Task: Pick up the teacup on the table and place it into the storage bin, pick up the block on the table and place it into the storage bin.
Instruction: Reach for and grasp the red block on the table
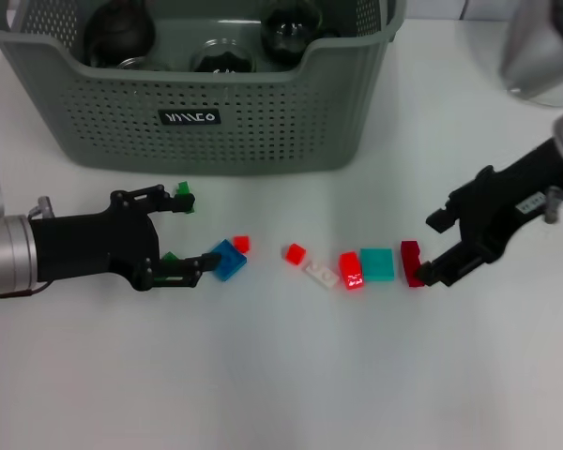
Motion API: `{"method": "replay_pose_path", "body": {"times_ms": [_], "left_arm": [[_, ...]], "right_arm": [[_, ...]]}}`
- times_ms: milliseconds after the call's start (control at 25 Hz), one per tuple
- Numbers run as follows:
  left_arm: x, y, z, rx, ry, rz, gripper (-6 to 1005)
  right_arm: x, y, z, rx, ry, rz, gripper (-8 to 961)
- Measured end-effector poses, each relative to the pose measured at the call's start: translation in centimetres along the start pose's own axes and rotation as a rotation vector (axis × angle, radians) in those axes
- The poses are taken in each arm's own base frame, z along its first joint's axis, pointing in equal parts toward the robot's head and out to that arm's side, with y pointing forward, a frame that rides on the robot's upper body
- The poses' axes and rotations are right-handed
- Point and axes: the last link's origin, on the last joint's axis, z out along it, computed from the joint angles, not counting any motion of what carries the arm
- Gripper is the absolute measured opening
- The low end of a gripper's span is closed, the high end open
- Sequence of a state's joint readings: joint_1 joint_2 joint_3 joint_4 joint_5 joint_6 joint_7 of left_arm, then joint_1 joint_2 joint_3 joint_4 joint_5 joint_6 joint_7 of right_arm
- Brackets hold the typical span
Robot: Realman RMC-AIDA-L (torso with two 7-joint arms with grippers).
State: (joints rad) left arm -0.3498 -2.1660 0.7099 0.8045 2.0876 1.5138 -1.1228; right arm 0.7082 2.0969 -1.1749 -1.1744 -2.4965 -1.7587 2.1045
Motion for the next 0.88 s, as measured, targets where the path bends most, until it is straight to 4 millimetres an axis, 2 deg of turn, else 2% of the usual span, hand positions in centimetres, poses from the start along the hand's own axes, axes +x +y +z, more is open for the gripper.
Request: {"method": "replay_pose_path", "body": {"times_ms": [360, 560, 880], "left_arm": [[-0.3, 0.1, 0.2, 0.003, -0.002, -0.018, 860], [-0.4, 0.1, 0.2, 0.011, -0.005, -0.024, 860], [-0.6, 0.1, 0.1, 0.019, 0.002, -0.043, 860]], "right_arm": [[-2.2, -1.4, 3.4, 0.090, 0.131, -0.103, 836], [-2.3, -1.4, 5.0, 0.101, 0.176, -0.138, 835], [-2.0, -1.3, 5.8, 0.107, 0.208, -0.156, 834]]}}
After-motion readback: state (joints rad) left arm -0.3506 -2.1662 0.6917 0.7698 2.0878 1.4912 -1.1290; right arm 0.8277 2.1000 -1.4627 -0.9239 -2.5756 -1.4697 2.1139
